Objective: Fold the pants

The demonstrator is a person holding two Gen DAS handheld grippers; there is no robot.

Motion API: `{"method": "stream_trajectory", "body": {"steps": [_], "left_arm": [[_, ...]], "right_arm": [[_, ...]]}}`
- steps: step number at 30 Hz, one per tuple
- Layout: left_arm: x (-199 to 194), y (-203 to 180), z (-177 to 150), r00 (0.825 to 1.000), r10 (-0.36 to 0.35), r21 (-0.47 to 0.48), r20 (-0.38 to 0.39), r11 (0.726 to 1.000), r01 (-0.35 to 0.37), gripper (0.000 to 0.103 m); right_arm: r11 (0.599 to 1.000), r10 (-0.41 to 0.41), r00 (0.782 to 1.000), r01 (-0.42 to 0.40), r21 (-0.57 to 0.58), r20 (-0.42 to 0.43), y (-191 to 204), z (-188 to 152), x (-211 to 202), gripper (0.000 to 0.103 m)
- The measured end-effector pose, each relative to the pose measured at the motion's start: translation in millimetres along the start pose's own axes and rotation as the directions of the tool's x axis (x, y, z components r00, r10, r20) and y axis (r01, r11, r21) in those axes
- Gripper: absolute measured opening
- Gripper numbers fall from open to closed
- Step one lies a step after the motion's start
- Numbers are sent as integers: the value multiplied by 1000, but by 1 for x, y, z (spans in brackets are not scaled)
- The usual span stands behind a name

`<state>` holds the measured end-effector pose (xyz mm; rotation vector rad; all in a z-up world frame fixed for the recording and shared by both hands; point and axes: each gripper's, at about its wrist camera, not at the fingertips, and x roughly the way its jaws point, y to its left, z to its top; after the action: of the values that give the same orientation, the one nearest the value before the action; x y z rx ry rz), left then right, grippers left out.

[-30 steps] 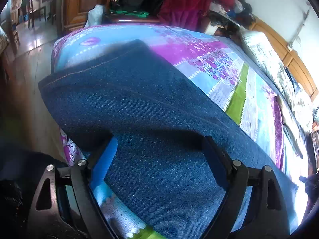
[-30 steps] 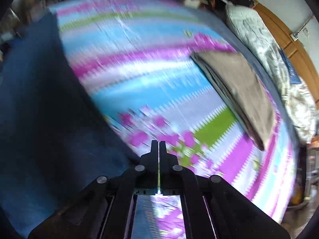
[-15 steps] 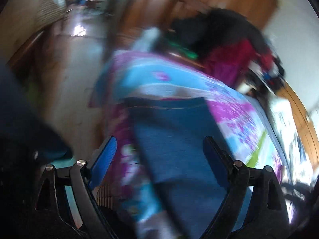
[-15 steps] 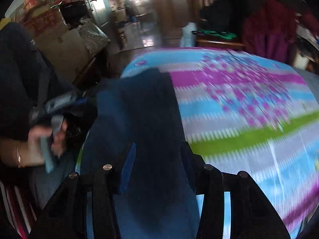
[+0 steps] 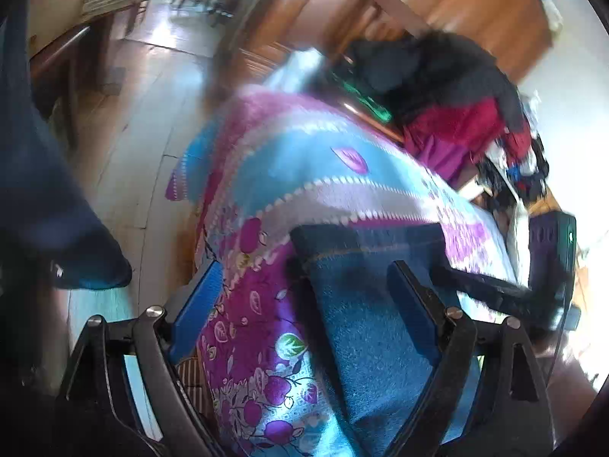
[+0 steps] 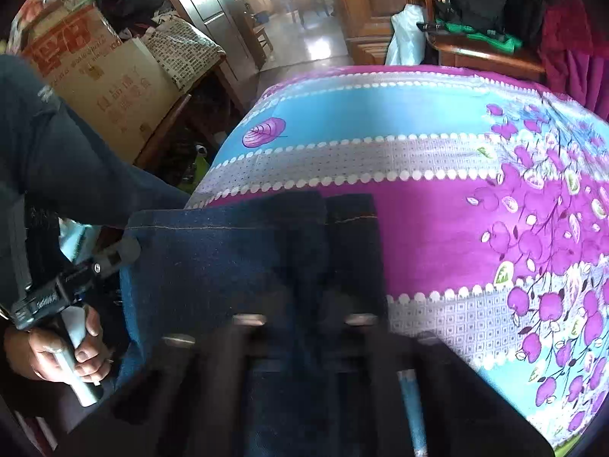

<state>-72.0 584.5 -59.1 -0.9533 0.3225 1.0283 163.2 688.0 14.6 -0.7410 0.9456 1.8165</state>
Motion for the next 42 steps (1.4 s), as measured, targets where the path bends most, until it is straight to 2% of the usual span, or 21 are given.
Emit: {"method": "stream_trajectory", "body": {"steps": [5,7,9,13,15,19,22,25,27,29,31,32,33,34,36,37,38,39,40,41,42], "left_arm": [[-15,-5,1,998,-61,0,21,998,61,88],[-16,-9,1,997,-72,13,30,997,72,88],[-10,-12,-2,998,-64,23,-3,998,64,87],[-24,-4,3,997,-76,-12,13,997,76,87],[-38,0,8,996,-70,13,55,998,69,87],[-47,-1,14,993,-95,56,70,994,91,87],[-48,-27,11,983,-183,131,20,975,179,87],[-45,-60,0,954,-288,210,-82,931,299,87],[-39,-84,-13,918,-350,276,-186,878,391,87],[-27,-98,-26,890,-374,338,-262,828,447,89],[-6,-99,-33,906,-312,384,-286,829,406,89],[17,-94,-35,916,-227,400,-331,846,354,86],[30,-92,-34,913,-203,404,-354,847,345,83],[27,-93,-31,918,-232,420,-322,834,358,84],[30,-99,-22,941,-160,481,-298,826,293,84],[32,-100,-17,948,-122,490,-294,832,259,84],[31,-100,-10,954,-97,462,-284,858,225,83],[27,-97,-3,954,-99,414,-281,885,214,83],[21,-95,0,950,-123,367,-287,902,228,83],[13,-95,1,941,-159,324,-298,911,256,83],[5,-99,-3,931,-182,312,-317,907,283,84]], "right_arm": [[988,-127,990,132,-85,67,2,12,-28,5],[988,-151,988,150,-39,-18,-10,13,-7,5],[977,-211,975,208,-47,-72,-10,8,10,18],[979,-177,975,161,122,135,-16,-1,-65,39],[963,-249,948,220,156,197,-19,-26,-120,39],[904,-387,911,345,253,142,3,-109,-196,39],[849,-460,884,408,337,88,48,-186,-231,39],[753,-524,851,443,487,36,88,-270,-256,39],[656,-589,808,482,581,-5,120,-327,-271,39],[567,-596,801,470,676,-57,145,-387,-279,39],[405,-561,795,507,761,-232,152,-461,-282,38],[314,-548,774,541,781,-316,160,-498,-290,32],[234,-572,739,563,793,-356,172,-529,-305,26],[156,-603,716,538,829,-351,185,-558,-325,35],[-144,-616,610,534,833,-498,207,-618,-362,37],[-258,-619,578,490,833,-532,219,-643,-380,35],[-323,-647,549,432,842,-530,232,-658,-395,33],[-338,-682,522,396,854,-512,241,-660,-405,33],[-303,-726,507,370,879,-464,249,-653,-409,33],[-244,-757,514,351,904,-404,253,-642,-407,33],[-167,-769,545,335,927,-336,257,-628,-399,33]]}}
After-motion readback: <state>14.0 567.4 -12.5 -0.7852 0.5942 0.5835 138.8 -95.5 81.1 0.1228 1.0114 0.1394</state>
